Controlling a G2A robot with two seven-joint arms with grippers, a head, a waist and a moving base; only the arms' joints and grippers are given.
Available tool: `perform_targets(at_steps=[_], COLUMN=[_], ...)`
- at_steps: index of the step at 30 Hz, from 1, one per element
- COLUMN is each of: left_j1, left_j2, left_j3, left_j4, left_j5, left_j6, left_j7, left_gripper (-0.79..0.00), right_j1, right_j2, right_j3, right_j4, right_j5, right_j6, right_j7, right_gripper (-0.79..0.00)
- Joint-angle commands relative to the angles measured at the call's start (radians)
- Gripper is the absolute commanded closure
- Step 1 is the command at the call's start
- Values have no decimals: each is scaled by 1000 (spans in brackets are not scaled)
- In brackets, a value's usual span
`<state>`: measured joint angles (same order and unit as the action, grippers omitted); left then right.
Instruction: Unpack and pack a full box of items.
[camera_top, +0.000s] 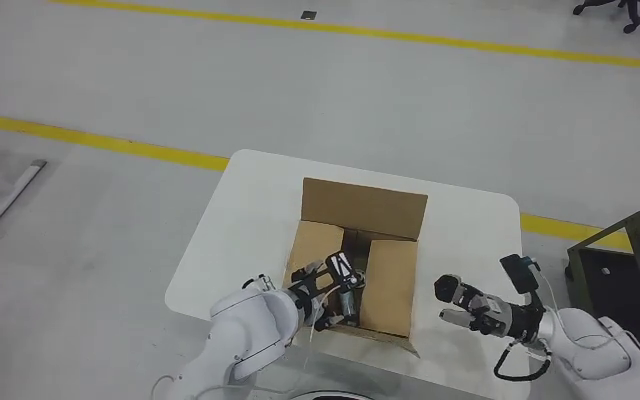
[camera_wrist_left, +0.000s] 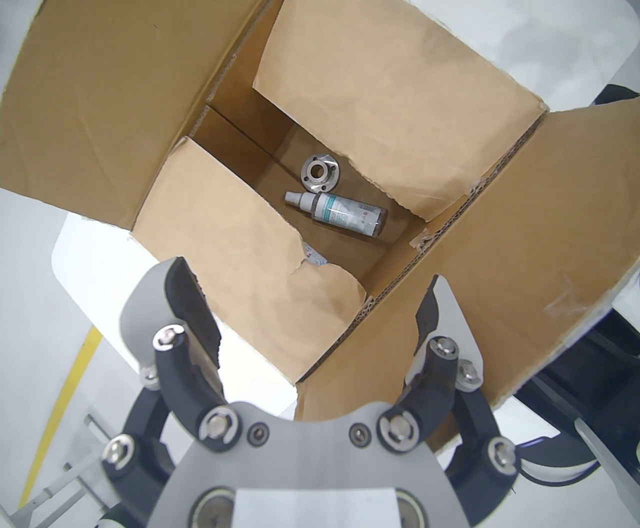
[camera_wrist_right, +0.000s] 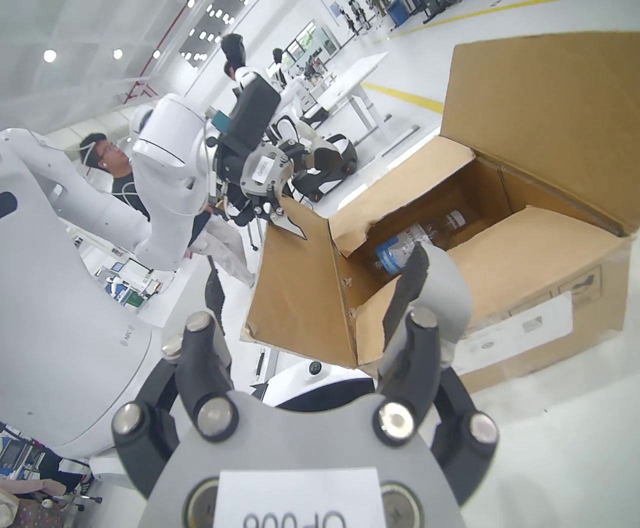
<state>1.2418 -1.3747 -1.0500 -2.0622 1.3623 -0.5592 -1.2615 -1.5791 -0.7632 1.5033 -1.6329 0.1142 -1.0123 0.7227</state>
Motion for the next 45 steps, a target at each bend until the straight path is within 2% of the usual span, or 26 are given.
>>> perform_targets(at_steps=[1,11,20,27,32,38,42,45], left_j1=[-14,-69,-107,-117,-116,-119,-119,-122], left_j2=[21,107,150,163,167,168,168,167], left_j3=[15,56,24,-3,-3,6,8,12], left_j4=[2,-19,-60,-76,-76,-75,-76,-70], left_j5=[-10,-118,-193,-217,-209,-193,-183,-155], left_j6=[13,65,111,121,132,172,203,235], left_j7=[-13,-64,-110,-120,-110,-105,-80,-65], left_gripper=[-785,-785,-785,-785,-785,-785,-785,-785], right_j1=[7,71,124,145,149,148,134,102], right_j2=[-7,-36,-43,-42,-50,-56,-53,-48], right_j3=[-33,-215,-316,-350,-365,-376,-327,-243], right_j4=[5,8,11,19,9,10,16,24], right_j5=[-19,-105,-134,-229,-344,-394,-344,-337], right_j6=[0,14,0,8,54,61,11,32], right_j7=[-19,-18,74,83,33,-26,-131,-247], right_gripper=[0,0,0,0,0,0,0,0])
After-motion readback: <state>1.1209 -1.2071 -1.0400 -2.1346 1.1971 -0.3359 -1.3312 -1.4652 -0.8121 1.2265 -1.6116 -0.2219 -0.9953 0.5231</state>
